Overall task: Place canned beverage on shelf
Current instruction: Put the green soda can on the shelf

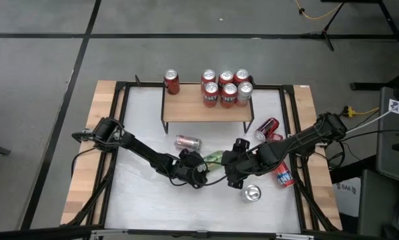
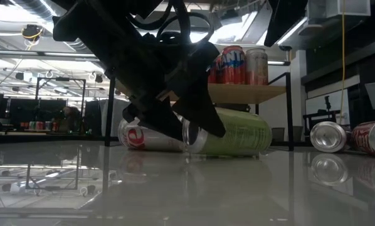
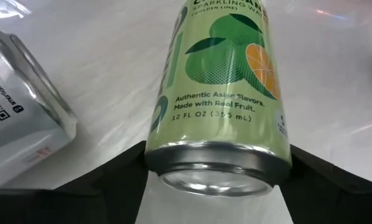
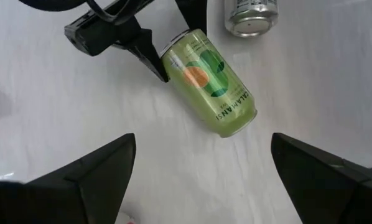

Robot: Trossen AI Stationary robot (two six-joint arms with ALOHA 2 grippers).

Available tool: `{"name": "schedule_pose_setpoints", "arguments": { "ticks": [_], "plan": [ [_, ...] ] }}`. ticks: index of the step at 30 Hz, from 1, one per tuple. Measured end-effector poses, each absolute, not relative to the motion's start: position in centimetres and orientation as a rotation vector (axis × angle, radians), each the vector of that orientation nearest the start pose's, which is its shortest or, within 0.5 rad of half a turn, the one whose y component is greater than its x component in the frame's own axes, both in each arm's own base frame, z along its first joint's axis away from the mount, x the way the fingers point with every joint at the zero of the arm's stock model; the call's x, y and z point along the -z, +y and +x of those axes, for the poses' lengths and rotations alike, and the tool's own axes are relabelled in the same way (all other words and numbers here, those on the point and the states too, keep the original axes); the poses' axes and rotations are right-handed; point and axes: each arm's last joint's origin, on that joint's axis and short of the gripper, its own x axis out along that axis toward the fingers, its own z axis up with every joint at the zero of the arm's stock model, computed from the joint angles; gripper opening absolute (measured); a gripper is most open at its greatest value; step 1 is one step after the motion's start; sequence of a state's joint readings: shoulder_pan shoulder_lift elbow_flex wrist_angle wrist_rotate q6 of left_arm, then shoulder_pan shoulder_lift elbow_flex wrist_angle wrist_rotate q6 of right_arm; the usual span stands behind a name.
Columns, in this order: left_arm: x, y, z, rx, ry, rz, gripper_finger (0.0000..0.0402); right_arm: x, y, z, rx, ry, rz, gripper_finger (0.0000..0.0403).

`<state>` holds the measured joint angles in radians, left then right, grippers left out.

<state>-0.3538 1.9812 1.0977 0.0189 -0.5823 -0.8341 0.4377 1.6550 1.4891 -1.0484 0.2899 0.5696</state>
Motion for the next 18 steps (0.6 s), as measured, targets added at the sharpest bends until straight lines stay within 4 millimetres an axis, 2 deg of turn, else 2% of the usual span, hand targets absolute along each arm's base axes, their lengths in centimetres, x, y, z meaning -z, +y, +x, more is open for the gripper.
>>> {"name": "schedule_pose_setpoints", "arguments": {
  "ticks": [6, 11, 18],
  "plan": [
    [-12.4, -11.9, 36.8, -0.507, 0.621, -0.399, 0.0314, -29.3, 12.5, 29.2, 0.263, 1.170, -0.025, 0.0363],
    [-12.5, -12.0, 36.8, -0.495, 0.628, -0.406, 0.0330, -28.4, 11.4, 29.5, 0.340, 1.215, -0.071, 0.0363],
    [-12.5, -12.0, 36.9, -0.495, 0.627, -0.406, 0.0324, -24.3, 9.4, 29.6, 0.385, 1.287, -0.051, 0.0363]
  ]
}}
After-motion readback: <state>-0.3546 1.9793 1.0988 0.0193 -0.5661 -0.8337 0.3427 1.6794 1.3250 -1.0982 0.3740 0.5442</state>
